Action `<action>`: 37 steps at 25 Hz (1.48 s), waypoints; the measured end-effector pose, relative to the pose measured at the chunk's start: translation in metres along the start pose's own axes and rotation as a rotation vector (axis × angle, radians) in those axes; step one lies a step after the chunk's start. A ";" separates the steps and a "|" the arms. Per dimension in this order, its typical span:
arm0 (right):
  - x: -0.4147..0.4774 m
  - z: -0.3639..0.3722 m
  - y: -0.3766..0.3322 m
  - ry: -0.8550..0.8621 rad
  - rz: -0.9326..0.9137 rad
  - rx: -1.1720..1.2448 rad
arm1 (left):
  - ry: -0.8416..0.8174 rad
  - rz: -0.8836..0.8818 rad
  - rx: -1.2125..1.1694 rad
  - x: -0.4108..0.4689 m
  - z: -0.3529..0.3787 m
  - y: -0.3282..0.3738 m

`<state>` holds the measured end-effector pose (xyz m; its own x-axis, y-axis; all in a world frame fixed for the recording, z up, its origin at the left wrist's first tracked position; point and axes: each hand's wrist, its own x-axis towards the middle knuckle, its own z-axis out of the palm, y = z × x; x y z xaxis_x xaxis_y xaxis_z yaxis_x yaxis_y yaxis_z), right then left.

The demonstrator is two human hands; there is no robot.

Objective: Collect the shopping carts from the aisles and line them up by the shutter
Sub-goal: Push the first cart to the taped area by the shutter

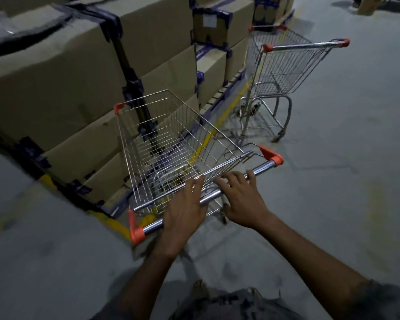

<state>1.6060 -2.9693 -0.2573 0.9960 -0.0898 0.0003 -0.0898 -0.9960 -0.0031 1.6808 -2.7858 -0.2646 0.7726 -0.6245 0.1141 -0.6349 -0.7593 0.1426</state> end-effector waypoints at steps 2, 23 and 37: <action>0.001 0.009 0.004 0.112 -0.009 0.035 | -0.010 -0.041 0.049 -0.001 0.000 0.005; -0.049 -0.004 0.050 0.005 -0.302 0.100 | 0.054 -0.456 0.264 -0.083 0.008 0.098; -0.159 -0.018 0.023 -0.176 -0.267 0.072 | -0.201 -0.300 -0.034 -0.187 -0.025 0.119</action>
<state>1.4454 -2.9776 -0.2393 0.9698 0.1827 -0.1618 0.1687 -0.9809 -0.0965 1.4607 -2.7541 -0.2443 0.9066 -0.4007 -0.1325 -0.3769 -0.9099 0.1734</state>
